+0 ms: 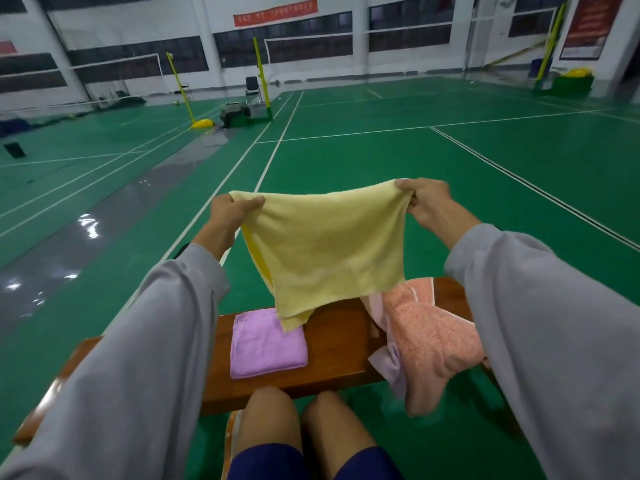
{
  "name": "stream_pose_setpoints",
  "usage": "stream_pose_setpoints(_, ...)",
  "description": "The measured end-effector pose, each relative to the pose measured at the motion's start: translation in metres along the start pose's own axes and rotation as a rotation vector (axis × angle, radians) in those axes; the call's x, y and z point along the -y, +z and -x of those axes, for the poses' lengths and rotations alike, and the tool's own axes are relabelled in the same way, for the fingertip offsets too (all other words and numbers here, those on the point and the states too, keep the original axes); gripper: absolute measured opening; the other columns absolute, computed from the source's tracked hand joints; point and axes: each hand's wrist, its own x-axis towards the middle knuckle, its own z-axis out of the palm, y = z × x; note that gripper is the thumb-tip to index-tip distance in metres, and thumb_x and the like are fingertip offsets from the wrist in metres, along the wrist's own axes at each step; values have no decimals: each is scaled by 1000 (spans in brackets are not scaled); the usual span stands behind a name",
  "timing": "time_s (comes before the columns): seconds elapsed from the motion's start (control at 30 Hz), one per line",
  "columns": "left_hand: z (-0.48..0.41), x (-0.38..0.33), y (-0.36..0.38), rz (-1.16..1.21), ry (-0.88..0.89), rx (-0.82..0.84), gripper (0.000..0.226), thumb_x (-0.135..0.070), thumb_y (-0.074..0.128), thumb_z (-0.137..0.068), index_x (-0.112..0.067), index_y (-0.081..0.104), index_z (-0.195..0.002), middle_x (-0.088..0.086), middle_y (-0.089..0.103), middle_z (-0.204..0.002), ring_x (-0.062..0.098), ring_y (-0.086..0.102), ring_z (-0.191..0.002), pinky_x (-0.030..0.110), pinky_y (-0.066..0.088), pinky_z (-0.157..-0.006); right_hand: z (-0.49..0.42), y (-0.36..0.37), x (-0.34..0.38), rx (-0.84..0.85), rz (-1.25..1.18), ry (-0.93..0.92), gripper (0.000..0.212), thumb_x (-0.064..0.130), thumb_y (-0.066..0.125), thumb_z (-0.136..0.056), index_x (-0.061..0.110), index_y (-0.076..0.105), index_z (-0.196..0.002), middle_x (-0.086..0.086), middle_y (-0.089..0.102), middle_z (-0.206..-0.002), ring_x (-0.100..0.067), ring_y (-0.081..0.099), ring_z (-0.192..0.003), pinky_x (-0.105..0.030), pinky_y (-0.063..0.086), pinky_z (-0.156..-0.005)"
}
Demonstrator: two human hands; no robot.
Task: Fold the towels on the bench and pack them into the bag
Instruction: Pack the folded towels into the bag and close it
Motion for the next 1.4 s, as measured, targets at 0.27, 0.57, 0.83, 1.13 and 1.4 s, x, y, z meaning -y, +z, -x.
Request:
stream_pose_setpoints(0.27, -9, -10, 4, 49, 62, -74, 29, -40, 65, -99, -17, 65, -81, 1, 63, -96, 22, 59, -98, 39, 53, -94, -9, -8, 6, 182, 817, -282, 46, -7, 75, -79, 11, 72, -121, -7, 64, -105, -22, 59, -99, -29, 49, -86)
stream_pose_setpoints(0.57, 2, 1, 10, 131, 25, -49, 21, 6, 57, -95, -5, 70, -108, 11, 67, -86, 23, 60, -76, 32, 59, -76, 8, 4, 1, 100, 787, -39, 15, -4, 61, -86, 2, 71, -95, -12, 65, -88, -22, 62, -73, -35, 56, -69)
stream_pose_setpoints(0.83, 1, -2, 9, 456, -129, 53, 36, 10, 40, -92, -5, 68, -110, 9, 66, -90, 20, 61, -81, 29, 54, -75, 15, 10, -1, -14, -58, 420, 17, 12, 68, -94, 7, 55, -83, -7, 59, -71, -23, 60, -66, -37, 57, -61)
stream_pose_setpoints(1.13, -6, 6, 10, 356, -74, 32, 22, -11, 75, -89, -1, 62, -105, 11, 62, -88, 25, 61, -81, 34, 56, -72, 8, 0, 3, -94, 107, 205, 39, -7, 31, -95, 6, 68, -95, -8, 59, -85, -16, 53, -61, -26, 52, -55)
stream_pose_setpoints(1.4, -12, 8, 3, -244, 285, 124, 40, 9, 57, -92, -28, 73, -99, 18, 66, -87, 24, 55, -73, 37, 51, -71, -15, -30, 14, -82, 662, -121, 31, -6, 60, -80, 18, 79, -77, -4, 77, -97, -18, 73, -89, -33, 62, -83)
